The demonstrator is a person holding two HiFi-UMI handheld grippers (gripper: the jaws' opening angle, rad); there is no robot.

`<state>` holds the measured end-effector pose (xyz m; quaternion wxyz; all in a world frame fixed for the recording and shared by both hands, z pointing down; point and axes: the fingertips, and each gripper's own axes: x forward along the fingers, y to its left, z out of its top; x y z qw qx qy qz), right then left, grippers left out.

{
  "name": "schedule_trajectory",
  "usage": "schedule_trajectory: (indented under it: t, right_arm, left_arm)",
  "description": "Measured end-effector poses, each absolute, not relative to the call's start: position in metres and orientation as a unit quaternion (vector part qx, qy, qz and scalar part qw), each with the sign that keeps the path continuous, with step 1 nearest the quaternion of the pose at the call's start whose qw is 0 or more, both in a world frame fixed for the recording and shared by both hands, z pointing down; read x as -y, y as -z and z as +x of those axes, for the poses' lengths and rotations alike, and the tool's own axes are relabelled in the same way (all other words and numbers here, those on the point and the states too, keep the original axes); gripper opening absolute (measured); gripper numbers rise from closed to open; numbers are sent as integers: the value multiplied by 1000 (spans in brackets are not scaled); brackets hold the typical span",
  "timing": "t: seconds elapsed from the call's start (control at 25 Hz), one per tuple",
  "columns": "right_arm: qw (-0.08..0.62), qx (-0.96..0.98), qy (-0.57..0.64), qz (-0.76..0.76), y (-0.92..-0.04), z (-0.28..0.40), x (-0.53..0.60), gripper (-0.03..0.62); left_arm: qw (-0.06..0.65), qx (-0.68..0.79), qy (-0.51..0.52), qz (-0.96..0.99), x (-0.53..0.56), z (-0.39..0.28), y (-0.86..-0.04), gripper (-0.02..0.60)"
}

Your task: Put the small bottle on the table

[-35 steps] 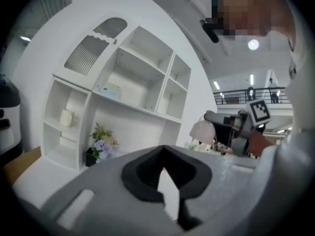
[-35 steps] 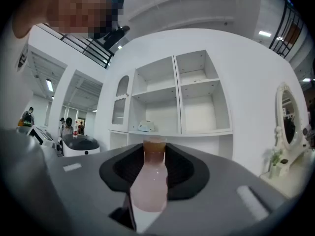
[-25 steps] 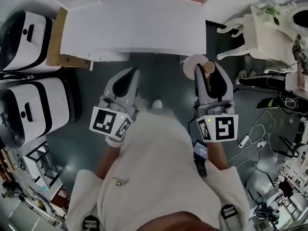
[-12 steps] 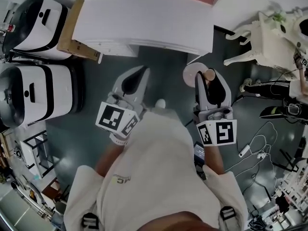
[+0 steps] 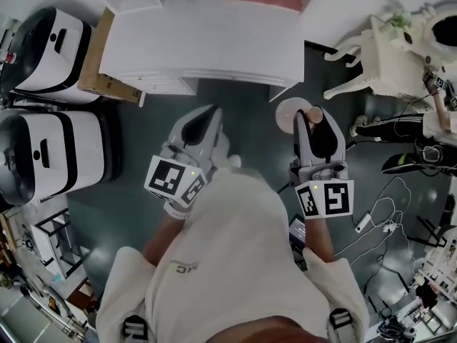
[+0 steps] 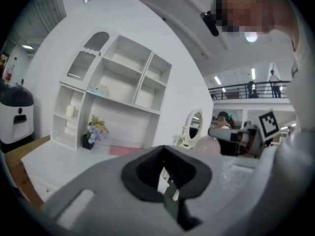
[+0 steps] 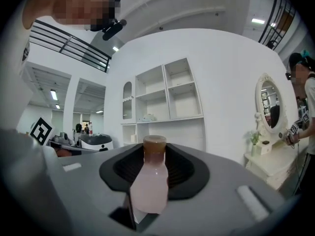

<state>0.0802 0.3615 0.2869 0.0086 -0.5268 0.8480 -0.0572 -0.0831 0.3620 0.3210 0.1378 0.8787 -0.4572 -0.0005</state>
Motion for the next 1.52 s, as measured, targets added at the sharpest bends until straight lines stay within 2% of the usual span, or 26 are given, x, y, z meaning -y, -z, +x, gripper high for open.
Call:
schedule_trajectory:
  t: [0.96, 1.52]
  right_arm:
    - [-11, -795, 36, -605, -301, 115, -25, 137]
    - [-32, -825, 46, -562, -372, 90, 64, 137]
  left_arm:
    - [119, 338, -16, 934, 0, -25, -327, 1]
    - [126, 377, -46, 916, 83, -31, -378, 0]
